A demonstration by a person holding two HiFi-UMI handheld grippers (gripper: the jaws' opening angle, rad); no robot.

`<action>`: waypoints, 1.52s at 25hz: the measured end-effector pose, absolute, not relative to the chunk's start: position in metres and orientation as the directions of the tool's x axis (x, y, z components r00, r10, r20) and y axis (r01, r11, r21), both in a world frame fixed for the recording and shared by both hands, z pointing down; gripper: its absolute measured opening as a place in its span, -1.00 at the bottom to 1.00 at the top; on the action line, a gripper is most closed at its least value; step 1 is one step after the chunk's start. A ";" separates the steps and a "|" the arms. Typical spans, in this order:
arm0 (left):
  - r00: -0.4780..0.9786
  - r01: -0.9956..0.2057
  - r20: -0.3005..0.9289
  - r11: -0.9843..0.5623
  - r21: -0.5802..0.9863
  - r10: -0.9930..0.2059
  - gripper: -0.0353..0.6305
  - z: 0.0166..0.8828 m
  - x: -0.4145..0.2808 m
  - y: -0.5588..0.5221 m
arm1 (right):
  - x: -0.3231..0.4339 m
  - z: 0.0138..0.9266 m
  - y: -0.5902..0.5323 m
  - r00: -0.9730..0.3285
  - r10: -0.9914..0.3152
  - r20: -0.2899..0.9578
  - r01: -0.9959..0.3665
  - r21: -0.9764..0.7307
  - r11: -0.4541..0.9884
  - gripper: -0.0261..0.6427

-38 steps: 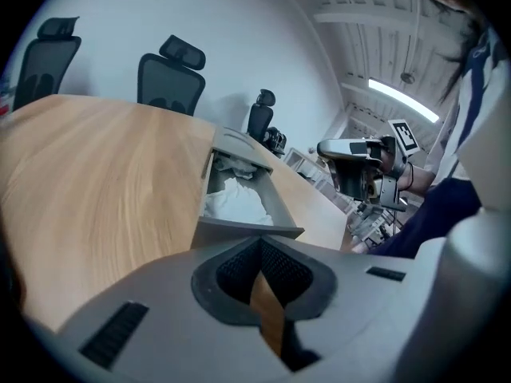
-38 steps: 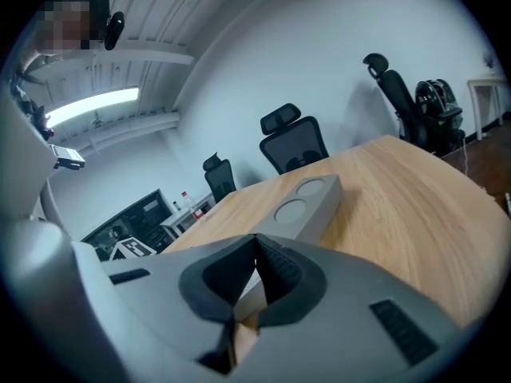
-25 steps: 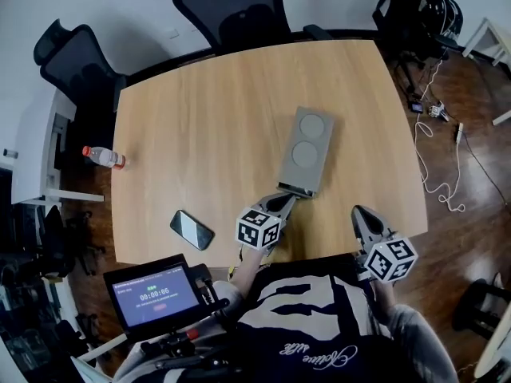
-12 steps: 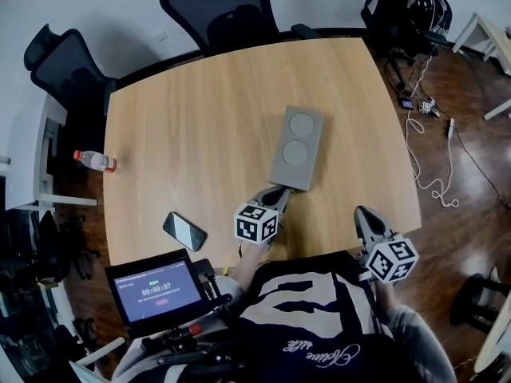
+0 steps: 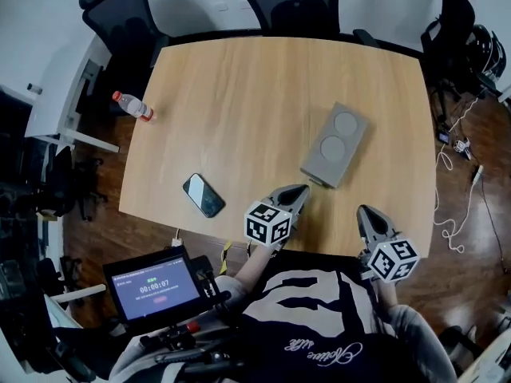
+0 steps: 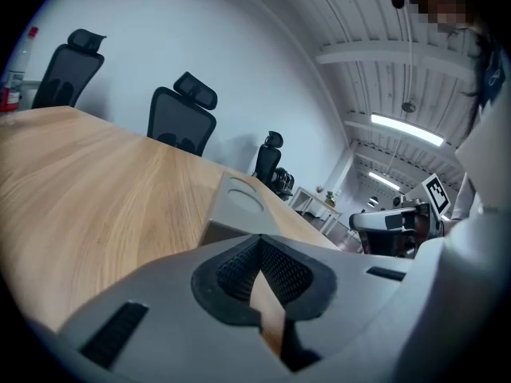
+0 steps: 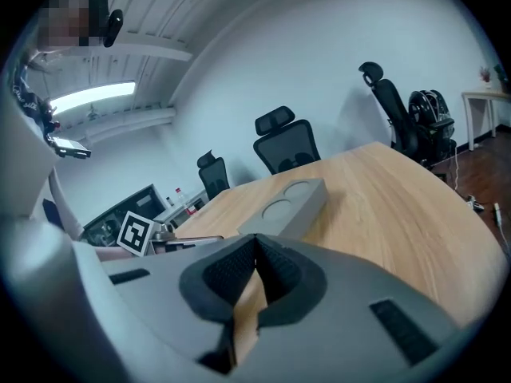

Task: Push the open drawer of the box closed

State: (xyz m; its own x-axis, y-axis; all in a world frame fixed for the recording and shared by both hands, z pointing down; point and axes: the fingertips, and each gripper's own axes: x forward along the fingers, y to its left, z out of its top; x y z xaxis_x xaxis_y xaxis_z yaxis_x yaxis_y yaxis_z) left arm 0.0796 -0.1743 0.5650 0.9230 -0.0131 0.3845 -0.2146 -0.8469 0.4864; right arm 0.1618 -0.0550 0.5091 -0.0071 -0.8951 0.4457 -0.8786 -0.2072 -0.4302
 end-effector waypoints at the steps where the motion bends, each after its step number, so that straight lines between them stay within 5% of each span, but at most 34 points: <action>1: 0.923 -0.238 0.383 -0.841 0.486 -0.040 -0.90 0.564 0.077 -0.178 | 0.162 0.511 -0.061 -0.032 -0.895 0.445 -0.882 -0.433 -0.184 -0.93; 10: 0.882 -0.460 0.345 -0.749 0.477 -0.322 -0.90 0.538 0.044 -0.155 | 0.146 0.518 -0.059 -0.282 -0.854 0.437 -0.907 -0.412 0.089 -0.93; 23: 0.815 -0.577 0.353 -0.688 0.440 -0.458 -0.90 0.515 0.007 -0.083 | 0.095 0.528 -0.047 -0.508 -0.762 0.402 -0.842 -0.417 0.342 -0.93; 38: 0.800 -0.598 0.353 -0.691 0.407 -0.485 -0.90 0.511 -0.118 -0.040 | -0.019 0.510 -0.026 -0.489 -0.801 0.346 -0.847 -0.406 0.342 -0.93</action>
State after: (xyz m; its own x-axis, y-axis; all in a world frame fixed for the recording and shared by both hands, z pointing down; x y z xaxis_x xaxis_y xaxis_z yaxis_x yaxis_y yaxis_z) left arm -0.1179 -0.0397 0.5111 0.8005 -0.4847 0.3525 -0.5976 -0.6907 0.4072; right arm -0.0190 -0.0261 0.5097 -0.4887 -0.8010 0.3456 -0.8475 0.3418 -0.4062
